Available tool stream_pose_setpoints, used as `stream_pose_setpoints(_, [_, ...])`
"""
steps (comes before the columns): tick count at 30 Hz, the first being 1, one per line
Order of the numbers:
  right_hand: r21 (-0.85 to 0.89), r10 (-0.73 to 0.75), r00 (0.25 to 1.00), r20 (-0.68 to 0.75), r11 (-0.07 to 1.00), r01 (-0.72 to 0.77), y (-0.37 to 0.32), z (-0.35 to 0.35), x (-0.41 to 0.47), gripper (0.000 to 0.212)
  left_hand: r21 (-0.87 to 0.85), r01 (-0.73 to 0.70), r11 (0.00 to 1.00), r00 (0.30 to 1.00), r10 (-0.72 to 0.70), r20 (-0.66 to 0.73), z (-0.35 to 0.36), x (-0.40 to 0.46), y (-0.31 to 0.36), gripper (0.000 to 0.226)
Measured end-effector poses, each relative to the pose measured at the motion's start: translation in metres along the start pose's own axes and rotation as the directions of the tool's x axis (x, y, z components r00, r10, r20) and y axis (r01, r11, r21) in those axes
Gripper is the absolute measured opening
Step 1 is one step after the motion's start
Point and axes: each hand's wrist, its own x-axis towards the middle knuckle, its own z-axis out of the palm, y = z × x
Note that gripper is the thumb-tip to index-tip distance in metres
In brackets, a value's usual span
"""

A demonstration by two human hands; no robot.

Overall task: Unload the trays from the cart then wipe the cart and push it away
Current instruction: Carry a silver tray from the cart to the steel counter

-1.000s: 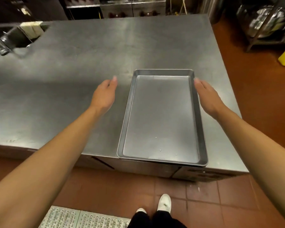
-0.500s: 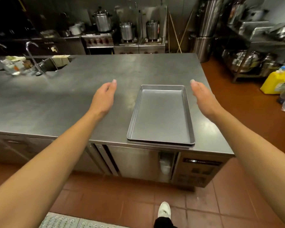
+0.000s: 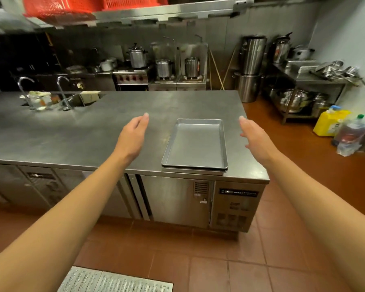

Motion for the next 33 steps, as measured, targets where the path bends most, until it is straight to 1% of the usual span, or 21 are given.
stream_pose_setpoints(2, [0.026, -0.025, 1.000, 0.015, 0.999, 0.025, -0.010, -0.006, -0.030, 0.062, -0.020, -0.021, 1.000, 0.999, 0.020, -0.027, -0.011, -0.035, 0.012, 0.062])
stream_pose_setpoints(5, [0.055, -0.073, 0.997, 0.030, 0.996, 0.071, -0.029, -0.011, -0.078, 0.063, -0.045, -0.046, 0.998, 0.996, 0.043, -0.076, -0.035, -0.095, 0.030, 0.049])
stream_pose_setpoints(6, [0.063, -0.087, 0.995, 0.040, 0.994, 0.084, -0.036, -0.011, -0.095, 0.063, -0.054, -0.044, 0.998, 0.994, 0.038, -0.100, -0.043, -0.118, 0.035, 0.049])
stream_pose_setpoints(8, [0.094, -0.101, 0.991, 0.092, 0.991, 0.092, -0.051, -0.007, -0.130, 0.056, -0.066, -0.022, 0.998, 0.990, 0.013, -0.139, -0.061, -0.166, 0.040, 0.052])
stream_pose_setpoints(11, [0.183, -0.097, 0.981, 0.168, 0.981, 0.065, -0.073, 0.007, -0.183, 0.040, -0.050, 0.006, 0.999, 0.989, -0.013, -0.150, -0.092, -0.234, 0.044, 0.046])
stream_pose_setpoints(12, [0.195, -0.108, 0.977, 0.183, 0.978, 0.071, -0.082, 0.015, -0.199, 0.040, -0.038, 0.002, 0.999, 0.986, -0.008, -0.168, -0.106, -0.254, 0.046, 0.047])
stream_pose_setpoints(14, [0.202, -0.146, 0.959, 0.241, 0.974, 0.097, -0.105, 0.035, -0.230, 0.050, -0.007, 0.013, 1.000, 0.971, -0.014, -0.241, -0.139, -0.293, 0.051, 0.060])
stream_pose_setpoints(16, [0.206, -0.177, 0.931, 0.320, 0.972, 0.114, -0.130, 0.063, -0.261, 0.072, 0.029, 0.044, 0.999, 0.947, -0.032, -0.319, -0.177, -0.337, 0.056, 0.071])
stream_pose_setpoints(17, [0.212, -0.204, 0.911, 0.359, 0.968, 0.133, -0.145, 0.081, -0.278, 0.083, 0.050, 0.062, 0.997, 0.937, -0.041, -0.348, -0.200, -0.363, 0.057, 0.073])
stream_pose_setpoints(19, [0.235, -0.247, 0.863, 0.440, 0.960, 0.155, -0.173, 0.116, -0.312, 0.090, 0.096, 0.093, 0.991, 0.913, -0.046, -0.406, -0.243, -0.412, 0.057, 0.068])
stream_pose_setpoints(21, [0.269, -0.296, 0.793, 0.532, 0.947, 0.173, -0.208, 0.161, -0.356, 0.087, 0.113, 0.147, 0.983, 0.857, -0.069, -0.510, -0.299, -0.479, 0.060, 0.059])
stream_pose_setpoints(23, [0.331, -0.330, 0.714, 0.617, 0.933, 0.144, -0.240, 0.205, -0.402, 0.080, 0.128, 0.211, 0.969, 0.785, -0.090, -0.612, -0.348, -0.548, 0.062, 0.061])
stream_pose_setpoints(25, [0.374, -0.379, 0.605, 0.700, 0.917, 0.142, -0.274, 0.251, -0.465, 0.071, 0.108, 0.283, 0.953, 0.677, -0.119, -0.726, -0.396, -0.634, 0.069, 0.062])
stream_pose_setpoints(27, [0.427, -0.424, 0.480, 0.768, 0.897, 0.110, -0.311, 0.299, -0.545, 0.047, 0.094, 0.364, 0.927, 0.565, -0.139, -0.814, -0.442, -0.736, 0.079, 0.062])
stream_pose_setpoints(28, [0.447, -0.446, 0.423, 0.789, 0.889, 0.104, -0.331, 0.323, -0.593, 0.038, 0.078, 0.411, 0.908, 0.505, -0.155, -0.849, -0.463, -0.792, 0.085, 0.065])
stream_pose_setpoints(29, [0.472, -0.477, 0.365, 0.799, 0.875, 0.110, -0.346, 0.344, -0.636, 0.035, 0.064, 0.452, 0.890, 0.451, -0.166, -0.877, -0.480, -0.844, 0.091, 0.066])
stream_pose_setpoints(30, [0.491, -0.497, 0.304, 0.813, 0.865, 0.101, -0.360, 0.363, -0.682, 0.039, 0.055, 0.484, 0.873, 0.398, -0.164, -0.903, -0.495, -0.896, 0.097, 0.067])
stream_pose_setpoints(32, [0.542, -0.535, 0.186, 0.824, 0.840, 0.019, -0.391, 0.397, -0.791, 0.052, 0.007, 0.546, 0.837, 0.261, -0.163, -0.951, -0.526, -1.010, 0.121, 0.069])
stream_pose_setpoints(33, [0.556, -0.551, 0.132, 0.824, 0.831, -0.008, -0.402, 0.407, -0.834, 0.052, -0.010, 0.567, 0.824, 0.211, -0.156, -0.965, -0.537, -1.052, 0.131, 0.070])
